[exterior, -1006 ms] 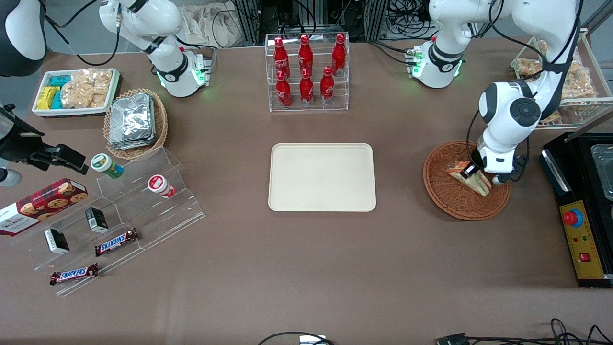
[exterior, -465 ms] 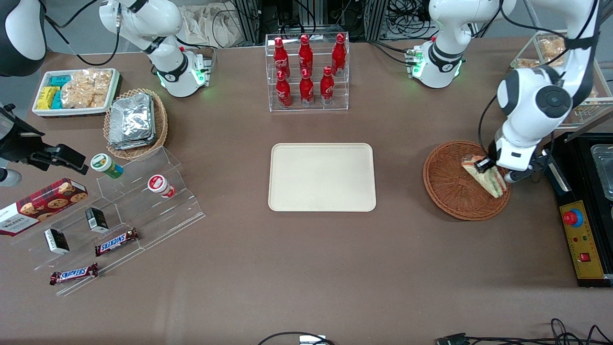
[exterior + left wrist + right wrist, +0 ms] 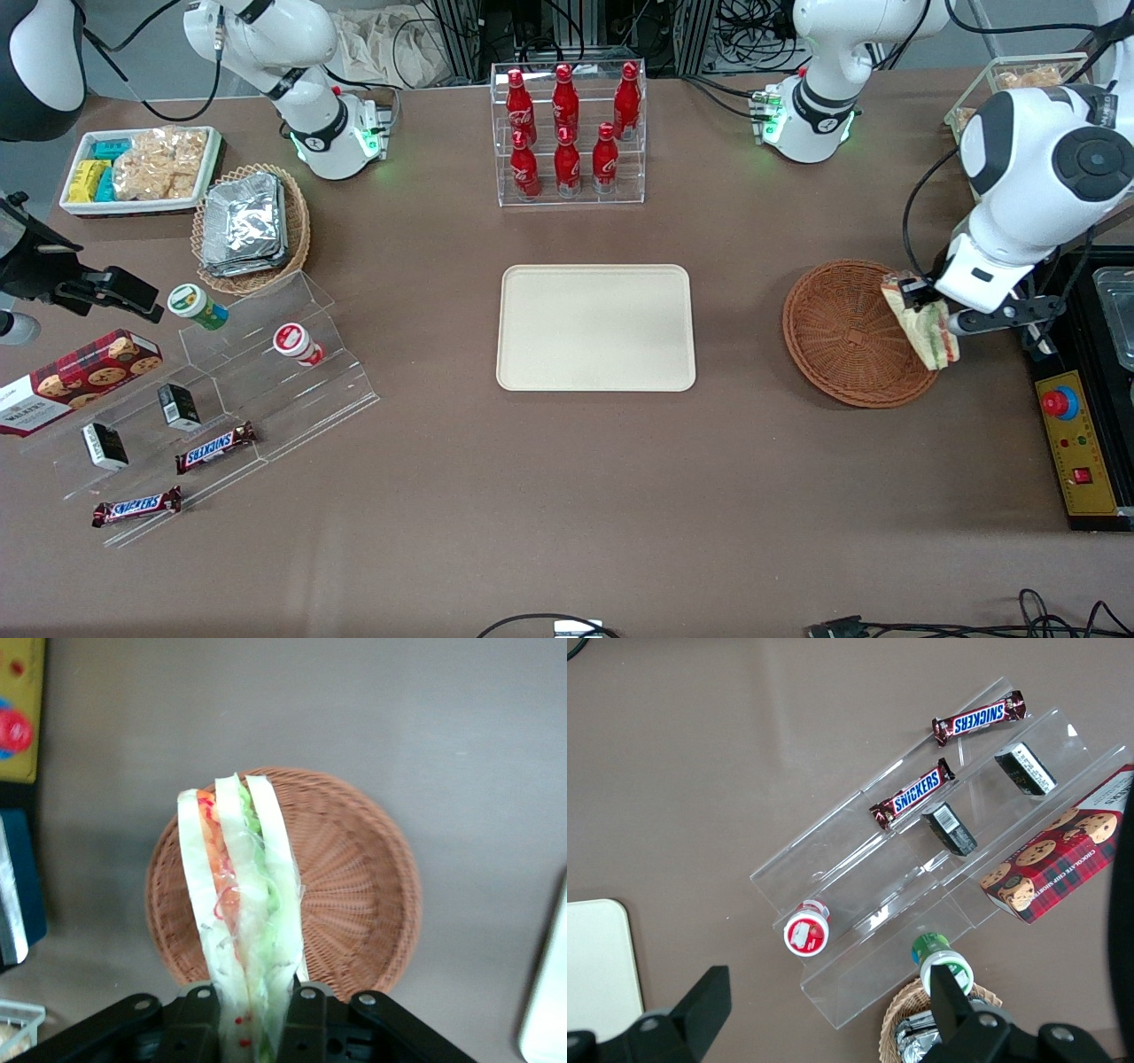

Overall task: Place sandwich from basket to tray
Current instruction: 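Close the left gripper on the sandwich and lift it from the basket, then carry the sandwich with the left gripper over the cream tray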

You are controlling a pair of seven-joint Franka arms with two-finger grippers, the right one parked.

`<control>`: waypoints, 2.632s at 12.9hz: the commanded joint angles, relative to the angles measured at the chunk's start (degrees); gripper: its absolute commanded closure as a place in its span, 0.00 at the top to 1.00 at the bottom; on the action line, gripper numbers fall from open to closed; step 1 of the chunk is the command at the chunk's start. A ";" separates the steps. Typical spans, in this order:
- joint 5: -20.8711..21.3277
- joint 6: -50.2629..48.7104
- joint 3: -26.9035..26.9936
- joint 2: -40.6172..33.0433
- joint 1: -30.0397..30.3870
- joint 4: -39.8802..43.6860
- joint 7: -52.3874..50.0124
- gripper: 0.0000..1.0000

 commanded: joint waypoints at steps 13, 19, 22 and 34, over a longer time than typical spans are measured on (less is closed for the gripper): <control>-6.96 -1.07 -0.04 6.20 -25.93 9.00 -2.38 0.33; -6.44 11.40 -0.48 16.57 -33.67 8.56 -13.65 0.32; -5.91 14.57 -0.48 20.44 -35.70 7.95 -15.50 0.31; -4.33 23.89 -0.39 24.84 -38.86 -0.75 -15.41 0.30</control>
